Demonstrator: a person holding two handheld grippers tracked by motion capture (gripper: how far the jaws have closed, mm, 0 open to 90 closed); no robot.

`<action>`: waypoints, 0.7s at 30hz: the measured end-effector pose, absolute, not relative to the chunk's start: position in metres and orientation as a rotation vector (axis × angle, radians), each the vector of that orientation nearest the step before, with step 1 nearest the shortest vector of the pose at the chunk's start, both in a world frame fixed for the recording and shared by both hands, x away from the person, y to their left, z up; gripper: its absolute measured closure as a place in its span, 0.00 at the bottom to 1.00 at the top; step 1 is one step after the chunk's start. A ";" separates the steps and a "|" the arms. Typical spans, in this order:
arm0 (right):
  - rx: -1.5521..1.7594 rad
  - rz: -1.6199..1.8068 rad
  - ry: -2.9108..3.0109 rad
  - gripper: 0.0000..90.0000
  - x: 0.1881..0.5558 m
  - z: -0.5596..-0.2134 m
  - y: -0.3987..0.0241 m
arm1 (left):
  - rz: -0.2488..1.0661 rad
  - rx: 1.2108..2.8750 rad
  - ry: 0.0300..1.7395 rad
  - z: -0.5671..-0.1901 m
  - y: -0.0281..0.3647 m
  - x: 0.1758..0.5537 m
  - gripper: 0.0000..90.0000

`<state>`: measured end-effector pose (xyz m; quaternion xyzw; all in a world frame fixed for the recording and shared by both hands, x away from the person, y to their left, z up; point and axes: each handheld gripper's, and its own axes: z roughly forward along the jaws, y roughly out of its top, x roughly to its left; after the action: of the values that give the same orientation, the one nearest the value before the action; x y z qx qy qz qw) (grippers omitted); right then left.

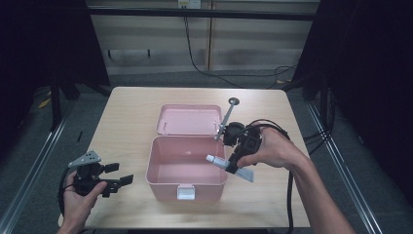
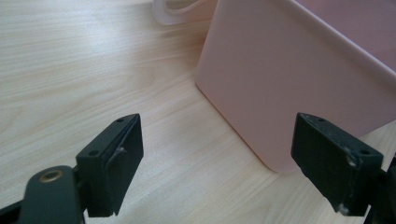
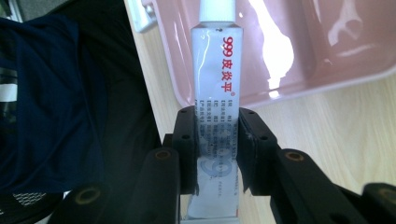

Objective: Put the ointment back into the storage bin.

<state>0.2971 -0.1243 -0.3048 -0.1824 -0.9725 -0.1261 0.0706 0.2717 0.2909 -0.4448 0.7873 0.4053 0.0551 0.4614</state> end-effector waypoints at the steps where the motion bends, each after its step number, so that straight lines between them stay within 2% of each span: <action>1: -0.530 -0.371 -2.921 0.79 0.297 -0.306 -0.119 | 0.137 1.934 0.997 -0.445 0.291 0.271 0.19; 21: -0.422 -0.402 -2.913 0.79 0.308 -0.314 -0.080 | 0.138 1.936 0.997 -0.445 0.291 0.272 0.19</action>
<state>0.3083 -0.0800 -0.3143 -0.1414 -0.9770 -0.1348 0.0852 0.2715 0.2909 -0.4446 0.7871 0.4054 0.0559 0.4616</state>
